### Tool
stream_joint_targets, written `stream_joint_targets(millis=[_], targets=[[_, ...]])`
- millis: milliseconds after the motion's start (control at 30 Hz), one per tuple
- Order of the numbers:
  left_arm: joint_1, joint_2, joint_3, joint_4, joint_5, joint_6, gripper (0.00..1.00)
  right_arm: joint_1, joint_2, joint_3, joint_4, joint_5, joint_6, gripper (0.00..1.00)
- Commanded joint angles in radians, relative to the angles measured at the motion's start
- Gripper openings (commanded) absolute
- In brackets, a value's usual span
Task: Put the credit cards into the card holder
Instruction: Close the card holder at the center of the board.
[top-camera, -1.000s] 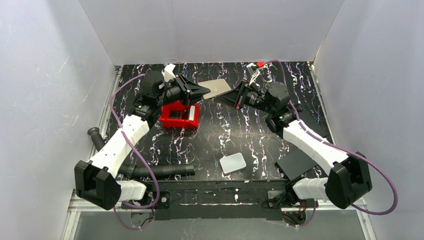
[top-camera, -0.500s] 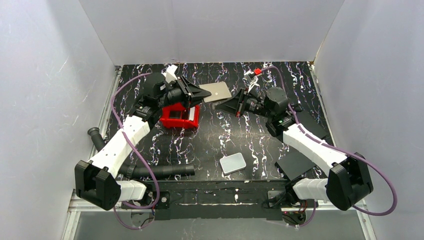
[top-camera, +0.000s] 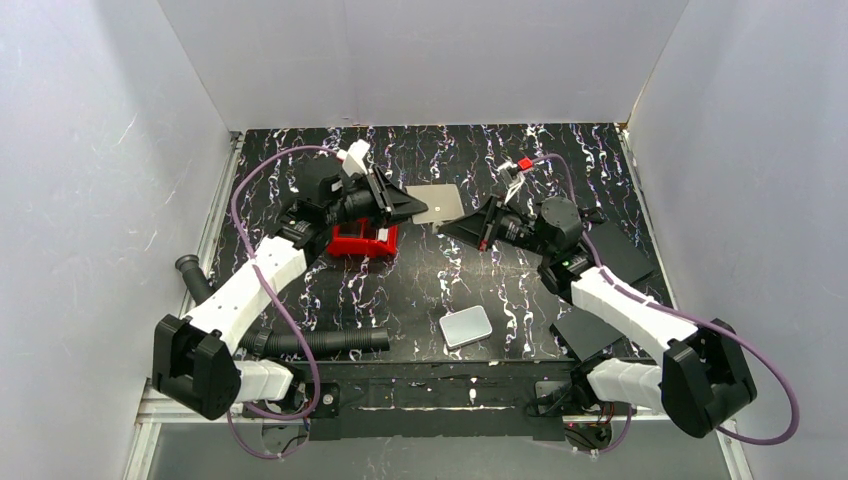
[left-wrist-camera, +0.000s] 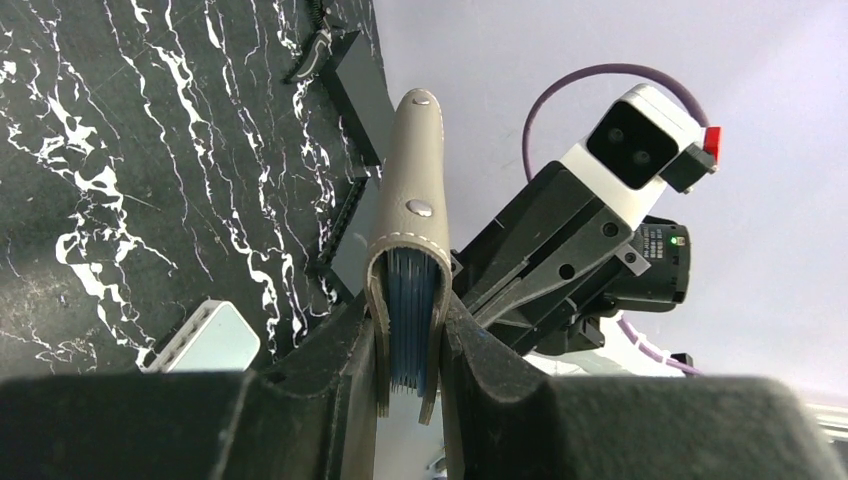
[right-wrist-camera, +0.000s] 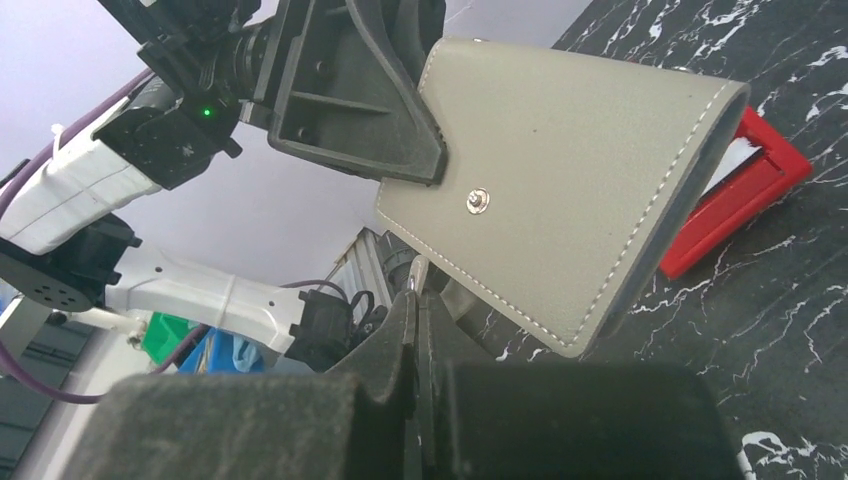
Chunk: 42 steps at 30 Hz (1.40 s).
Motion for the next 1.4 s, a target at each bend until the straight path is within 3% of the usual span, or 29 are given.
stream_joint_targets(millis=[0,433,700,867,1267,1367], targets=[[-0.031,0.031,-0.006,0.078,-0.075,0.095,0.0,-0.008,-0.084,-0.045,0.007,0.053,0.023,0.01],[-0.105,0.207,-0.103,0.259,-0.187,0.048,0.0,-0.065,-0.151,-0.14,-0.233,0.253,-0.006,0.01],[-0.129,0.362,-0.148,0.409,-0.093,0.029,0.0,-0.113,-0.046,-0.191,-0.187,0.21,-0.112,0.01],[-0.129,0.439,-0.138,0.435,-0.062,0.029,0.0,-0.177,0.064,-0.223,-0.101,0.136,-0.112,0.01],[-0.13,0.555,-0.164,0.496,-0.036,0.015,0.0,-0.186,0.298,-0.193,0.068,-0.035,-0.158,0.01],[-0.13,0.573,-0.164,0.496,-0.035,0.005,0.0,-0.186,0.321,-0.174,0.03,-0.011,-0.176,0.01]])
